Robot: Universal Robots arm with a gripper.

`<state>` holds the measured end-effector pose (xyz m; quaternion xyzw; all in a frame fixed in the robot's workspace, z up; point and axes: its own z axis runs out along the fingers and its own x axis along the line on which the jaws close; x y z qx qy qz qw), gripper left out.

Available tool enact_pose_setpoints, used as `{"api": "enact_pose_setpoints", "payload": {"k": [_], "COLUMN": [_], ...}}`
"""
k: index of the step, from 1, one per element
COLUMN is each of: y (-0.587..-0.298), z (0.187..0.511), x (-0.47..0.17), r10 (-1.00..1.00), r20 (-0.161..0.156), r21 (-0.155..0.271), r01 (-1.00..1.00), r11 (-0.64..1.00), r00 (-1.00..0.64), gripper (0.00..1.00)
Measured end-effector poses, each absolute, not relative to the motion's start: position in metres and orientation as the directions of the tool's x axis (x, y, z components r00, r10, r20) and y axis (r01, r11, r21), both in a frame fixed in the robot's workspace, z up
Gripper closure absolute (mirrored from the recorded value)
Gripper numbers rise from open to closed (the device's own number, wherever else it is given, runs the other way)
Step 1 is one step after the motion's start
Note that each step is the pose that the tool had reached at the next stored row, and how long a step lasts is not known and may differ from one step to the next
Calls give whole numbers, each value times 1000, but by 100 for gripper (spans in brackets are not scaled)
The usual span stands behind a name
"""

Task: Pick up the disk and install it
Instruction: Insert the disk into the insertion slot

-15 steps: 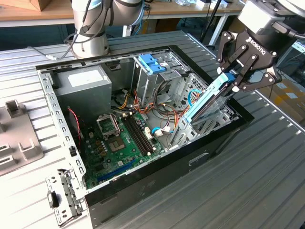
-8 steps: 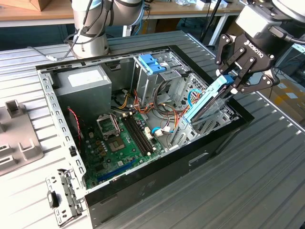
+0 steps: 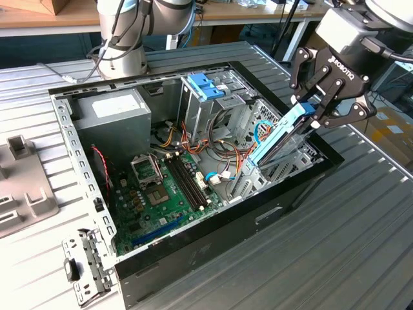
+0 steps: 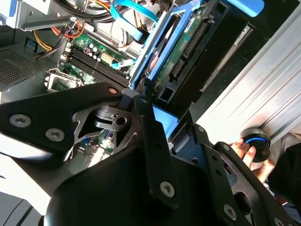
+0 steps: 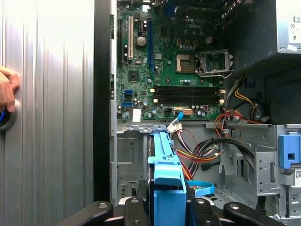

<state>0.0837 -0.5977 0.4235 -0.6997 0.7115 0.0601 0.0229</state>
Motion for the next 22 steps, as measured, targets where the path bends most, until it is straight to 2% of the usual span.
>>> {"api": "enact_pose_setpoints", "payload": {"k": [22], "y": [-598], "z": [413], "x": [68], "r10": [-993], "r20": [-116], "r21": [54], "r01": [-998], "r11": [14], "r00": [-20], "gripper": [63]}}
